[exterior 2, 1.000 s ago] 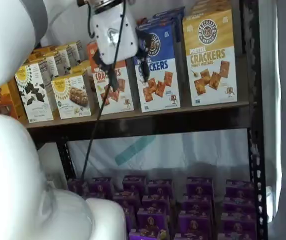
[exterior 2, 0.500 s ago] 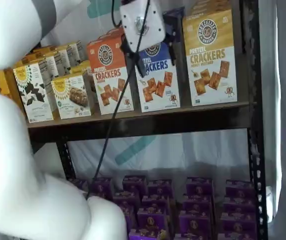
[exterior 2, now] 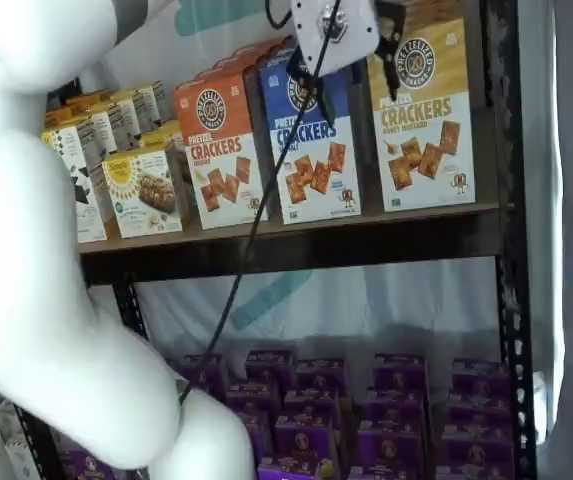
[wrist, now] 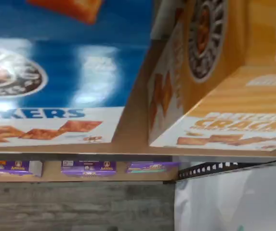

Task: Retrieve the yellow and white box located on the top shelf, the sixth one from the left

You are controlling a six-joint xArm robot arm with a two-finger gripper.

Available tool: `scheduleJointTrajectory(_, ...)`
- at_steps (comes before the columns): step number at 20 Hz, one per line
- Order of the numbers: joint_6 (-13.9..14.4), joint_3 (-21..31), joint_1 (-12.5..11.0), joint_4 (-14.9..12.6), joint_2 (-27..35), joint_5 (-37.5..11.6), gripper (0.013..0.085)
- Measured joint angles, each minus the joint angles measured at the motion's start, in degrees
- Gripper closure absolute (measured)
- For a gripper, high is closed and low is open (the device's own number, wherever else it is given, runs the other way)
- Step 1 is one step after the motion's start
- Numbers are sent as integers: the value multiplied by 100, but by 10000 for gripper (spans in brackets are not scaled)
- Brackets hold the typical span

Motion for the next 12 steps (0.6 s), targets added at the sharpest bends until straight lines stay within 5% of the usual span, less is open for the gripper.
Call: scheduleJointTrajectory(12, -533, -523, -597, 537, 443, -103, 130)
